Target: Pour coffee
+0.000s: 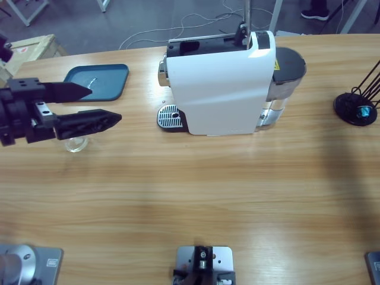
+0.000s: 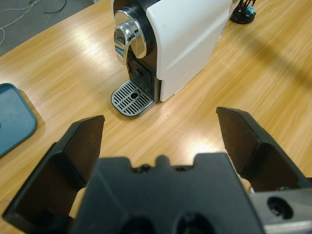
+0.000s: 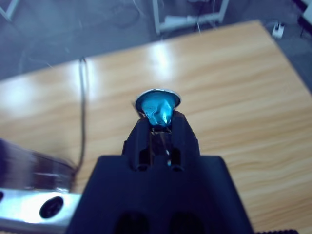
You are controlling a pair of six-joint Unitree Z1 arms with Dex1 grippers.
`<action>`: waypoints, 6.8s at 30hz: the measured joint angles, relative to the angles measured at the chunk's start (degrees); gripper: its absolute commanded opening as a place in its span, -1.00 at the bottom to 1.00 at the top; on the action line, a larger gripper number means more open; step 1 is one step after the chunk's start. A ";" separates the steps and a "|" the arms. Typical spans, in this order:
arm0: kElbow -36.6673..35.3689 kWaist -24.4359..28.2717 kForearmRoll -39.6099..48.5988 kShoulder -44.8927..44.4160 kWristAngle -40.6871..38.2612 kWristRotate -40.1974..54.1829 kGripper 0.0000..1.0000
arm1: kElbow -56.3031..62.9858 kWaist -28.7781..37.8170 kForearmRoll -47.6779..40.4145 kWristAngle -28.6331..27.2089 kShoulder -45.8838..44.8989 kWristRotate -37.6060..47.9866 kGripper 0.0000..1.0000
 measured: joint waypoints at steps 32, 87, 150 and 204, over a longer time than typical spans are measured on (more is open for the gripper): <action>-0.10 2.74 10.49 -11.68 5.44 0.58 0.98 | -48.19 44.66 21.38 18.87 32.32 -36.70 -1.00; -0.09 2.75 10.46 -11.56 5.44 -0.27 0.98 | -44.56 38.24 17.51 19.64 38.86 -33.86 -1.00; -0.09 2.76 17.57 -18.97 5.36 -2.59 0.98 | -39.27 51.39 0.73 -9.41 41.00 19.61 -1.00; 10.33 18.78 3.70 11.69 24.53 -24.86 0.98 | -10.10 52.05 29.45 -9.37 -1.33 7.14 1.00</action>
